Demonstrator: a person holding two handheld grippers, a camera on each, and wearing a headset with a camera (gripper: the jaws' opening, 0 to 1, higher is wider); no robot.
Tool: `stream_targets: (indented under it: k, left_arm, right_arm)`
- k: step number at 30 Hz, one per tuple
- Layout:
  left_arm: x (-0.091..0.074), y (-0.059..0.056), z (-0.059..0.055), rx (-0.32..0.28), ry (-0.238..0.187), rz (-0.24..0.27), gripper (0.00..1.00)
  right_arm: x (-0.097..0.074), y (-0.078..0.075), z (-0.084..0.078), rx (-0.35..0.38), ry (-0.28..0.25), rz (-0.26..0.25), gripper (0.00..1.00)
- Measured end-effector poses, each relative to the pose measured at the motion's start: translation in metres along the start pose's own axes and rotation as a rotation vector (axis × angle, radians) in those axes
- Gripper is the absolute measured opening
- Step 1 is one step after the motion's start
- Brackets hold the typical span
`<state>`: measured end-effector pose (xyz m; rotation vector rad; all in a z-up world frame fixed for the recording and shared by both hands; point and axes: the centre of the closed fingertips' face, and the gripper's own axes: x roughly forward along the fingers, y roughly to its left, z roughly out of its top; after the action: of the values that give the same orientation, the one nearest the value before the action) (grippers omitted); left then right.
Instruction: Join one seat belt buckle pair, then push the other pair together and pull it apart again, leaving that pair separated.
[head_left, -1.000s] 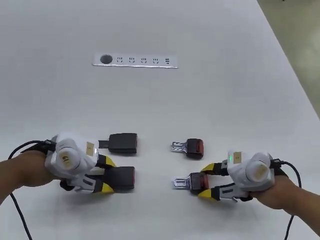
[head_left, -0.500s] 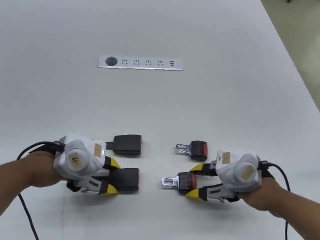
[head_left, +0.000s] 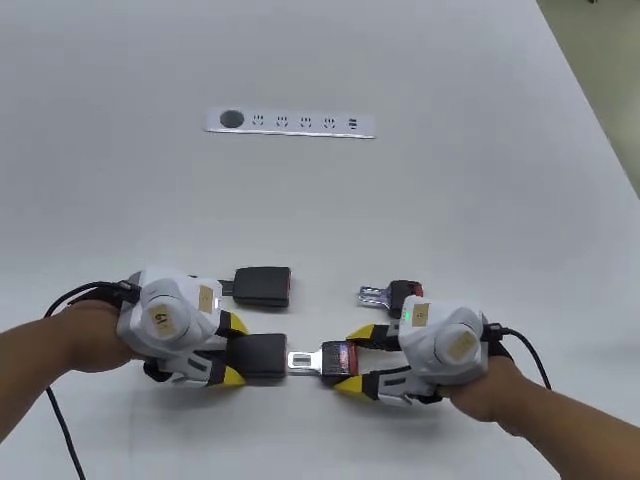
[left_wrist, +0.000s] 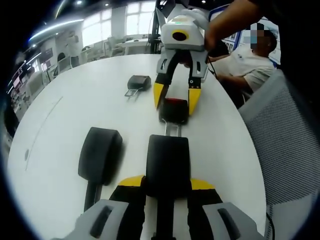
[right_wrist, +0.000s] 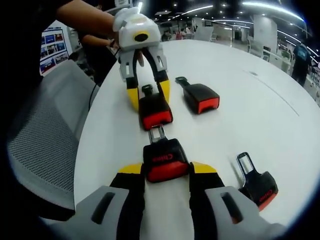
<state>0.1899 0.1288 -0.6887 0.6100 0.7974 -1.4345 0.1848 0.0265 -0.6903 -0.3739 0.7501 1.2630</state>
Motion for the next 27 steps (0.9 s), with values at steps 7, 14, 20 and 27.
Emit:
stream_targets:
  k: [7,14,20,27]
  left_arm:
    - [0.004,-0.007,0.007,0.002,-0.01,-0.013,0.33]
    - [0.003,-0.006,0.005,0.042,0.023,-0.007,0.33]
    - [0.005,-0.004,0.005,0.054,0.03,-0.005,0.33]
    - [0.007,-0.003,0.006,0.066,0.038,-0.013,0.33]
  right_arm:
    - [0.008,0.001,0.008,-0.013,-0.007,-0.011,0.33]
    - [0.009,0.0,0.008,-0.013,-0.008,0.004,0.33]
    - [0.01,0.002,0.009,0.001,-0.002,-0.003,0.33]
    - [0.014,0.007,0.015,-0.006,0.0,-0.02,0.32]
